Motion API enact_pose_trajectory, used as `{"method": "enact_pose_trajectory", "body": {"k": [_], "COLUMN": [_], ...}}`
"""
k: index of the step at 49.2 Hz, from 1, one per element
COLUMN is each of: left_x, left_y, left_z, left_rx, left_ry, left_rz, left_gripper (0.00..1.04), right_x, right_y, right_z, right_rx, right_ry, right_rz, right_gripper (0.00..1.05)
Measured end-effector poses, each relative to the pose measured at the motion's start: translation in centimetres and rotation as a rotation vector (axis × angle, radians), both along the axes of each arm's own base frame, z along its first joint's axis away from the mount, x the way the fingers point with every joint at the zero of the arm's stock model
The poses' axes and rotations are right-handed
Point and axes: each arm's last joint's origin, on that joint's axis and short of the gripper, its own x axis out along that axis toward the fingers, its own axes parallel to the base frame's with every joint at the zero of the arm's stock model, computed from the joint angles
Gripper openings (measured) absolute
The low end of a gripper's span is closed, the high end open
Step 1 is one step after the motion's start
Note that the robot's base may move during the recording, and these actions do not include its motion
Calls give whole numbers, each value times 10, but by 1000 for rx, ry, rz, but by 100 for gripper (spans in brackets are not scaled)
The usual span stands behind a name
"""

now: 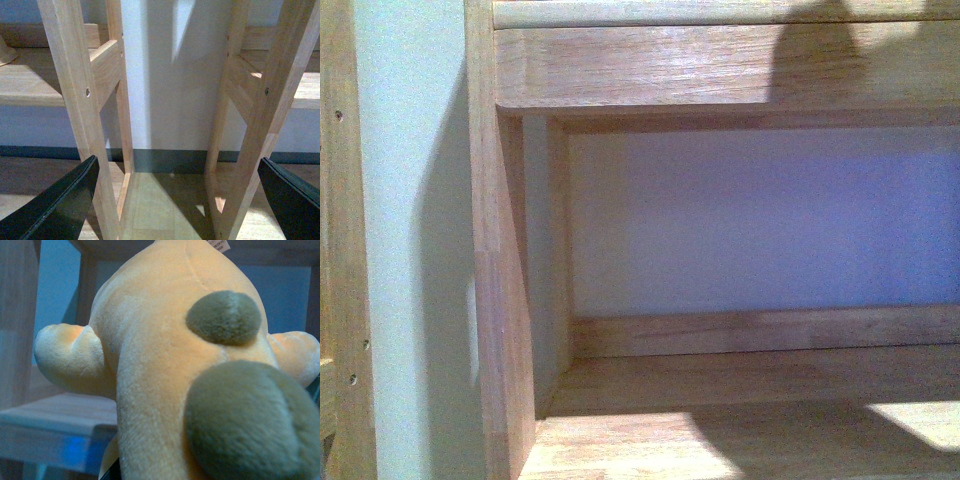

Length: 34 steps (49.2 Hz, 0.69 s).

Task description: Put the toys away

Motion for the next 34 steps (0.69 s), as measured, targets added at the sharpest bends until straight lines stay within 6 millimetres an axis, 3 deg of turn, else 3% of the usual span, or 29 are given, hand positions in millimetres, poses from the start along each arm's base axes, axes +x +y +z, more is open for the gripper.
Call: {"method": "enact_pose_trajectory", "body": {"k": [13,25,34], "left_x": [0,0,0], "left_y": [0,0,0], "left_z": [0,0,0], "left_rx": [0,0,0], "left_ry": [0,0,0], "left_rz": [0,0,0], "left_gripper": [99,99,99], "right_x": [56,104,128], "right_y": [6,14,20], "right_z": [51,76,89], "right_rx": [45,120,141], "right_ry": [14,73,90], "right_rz": [-3,41,50], "right_gripper": [20,20,20]}}
